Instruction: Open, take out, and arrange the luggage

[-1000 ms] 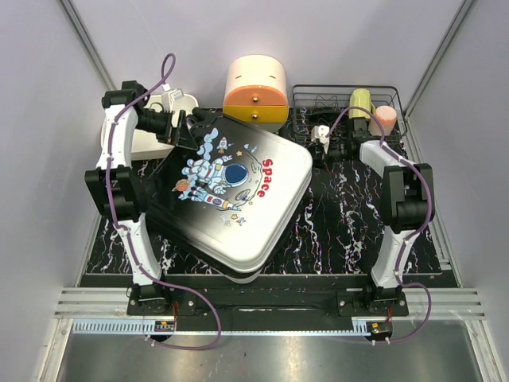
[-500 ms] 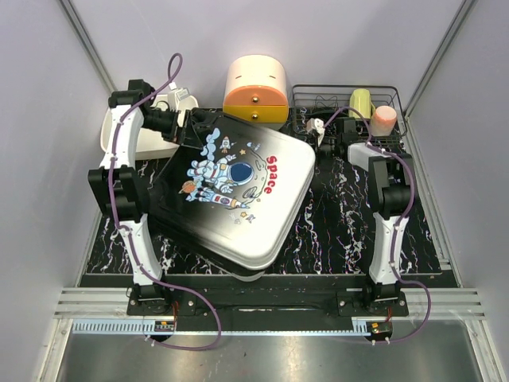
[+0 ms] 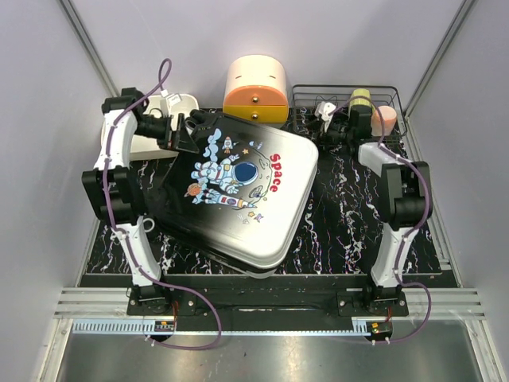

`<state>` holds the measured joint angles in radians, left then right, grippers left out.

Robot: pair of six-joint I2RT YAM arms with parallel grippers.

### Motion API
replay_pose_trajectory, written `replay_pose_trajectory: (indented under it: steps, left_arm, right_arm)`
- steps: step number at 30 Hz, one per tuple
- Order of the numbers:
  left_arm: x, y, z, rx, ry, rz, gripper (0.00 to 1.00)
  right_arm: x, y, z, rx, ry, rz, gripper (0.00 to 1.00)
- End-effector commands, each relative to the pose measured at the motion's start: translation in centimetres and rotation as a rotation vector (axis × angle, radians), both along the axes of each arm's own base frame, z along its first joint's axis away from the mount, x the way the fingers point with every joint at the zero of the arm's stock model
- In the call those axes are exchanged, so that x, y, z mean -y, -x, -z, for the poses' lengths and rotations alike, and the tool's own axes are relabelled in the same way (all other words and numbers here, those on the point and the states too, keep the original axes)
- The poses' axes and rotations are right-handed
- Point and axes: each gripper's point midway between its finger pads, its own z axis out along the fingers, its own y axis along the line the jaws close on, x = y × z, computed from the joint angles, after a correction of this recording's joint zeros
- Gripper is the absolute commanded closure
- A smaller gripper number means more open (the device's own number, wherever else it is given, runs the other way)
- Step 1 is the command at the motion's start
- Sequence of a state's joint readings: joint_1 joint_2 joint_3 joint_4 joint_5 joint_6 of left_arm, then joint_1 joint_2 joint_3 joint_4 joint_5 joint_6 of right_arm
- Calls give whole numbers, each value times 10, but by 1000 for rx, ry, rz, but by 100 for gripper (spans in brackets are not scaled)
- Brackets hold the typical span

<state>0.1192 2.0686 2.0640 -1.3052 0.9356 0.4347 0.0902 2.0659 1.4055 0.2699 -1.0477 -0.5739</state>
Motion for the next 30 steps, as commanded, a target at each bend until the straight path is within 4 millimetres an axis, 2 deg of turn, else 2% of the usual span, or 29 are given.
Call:
replay_pose_trajectory:
  steps: [1, 2, 3, 7, 10, 12, 13, 14, 16, 17, 19, 20, 21, 22, 30]
  left_arm:
    - [-51, 16, 10, -50, -50, -95, 4]
    - [-58, 17, 10, -34, -60, -101, 4]
    - [-64, 19, 10, -30, -67, -113, 4]
    - [-79, 34, 15, -26, -100, -133, 4]
    - [-80, 47, 27, -41, -117, -108, 4]
    - [-76, 54, 26, -16, -115, -84, 4]
    - [-72, 61, 32, -37, -102, -78, 4]
    - [-69, 64, 28, -12, -95, -70, 5]
    - [-62, 75, 39, -40, -77, -55, 6]
    - [-59, 78, 43, -41, -74, -43, 6]
    - [-46, 91, 51, -59, -64, -5, 8]
    - [-41, 95, 54, -58, -68, 19, 9]
    - [-35, 99, 54, -55, -67, 37, 9]
    - [-23, 108, 60, -76, -63, 71, 10]
    - [23, 135, 61, -145, 46, 114, 16]
  right_arm:
    - [17, 6, -76, 171, 119, 91, 12]
    - [25, 9, -78, 144, 137, 120, 9]
    - [40, 3, -79, 137, 174, 180, 1]
    - [74, 7, -89, 75, 246, 310, 0]
    - [85, 34, -93, -20, 275, 357, 0]
    - [87, 65, -94, -99, 287, 351, 0]
    - [86, 76, -94, -134, 285, 349, 0]
    - [86, 96, -94, -214, 277, 355, 0]
    - [87, 115, -91, -293, 274, 368, 0]
    - [87, 131, -94, -339, 264, 381, 0]
    - [90, 148, -85, -388, 267, 407, 0]
    - [90, 159, -93, -380, 257, 417, 0]
    - [94, 167, -85, -402, 265, 437, 0]
    - [95, 171, -84, -408, 263, 452, 0]
    - [98, 214, -93, -525, 227, 521, 0]
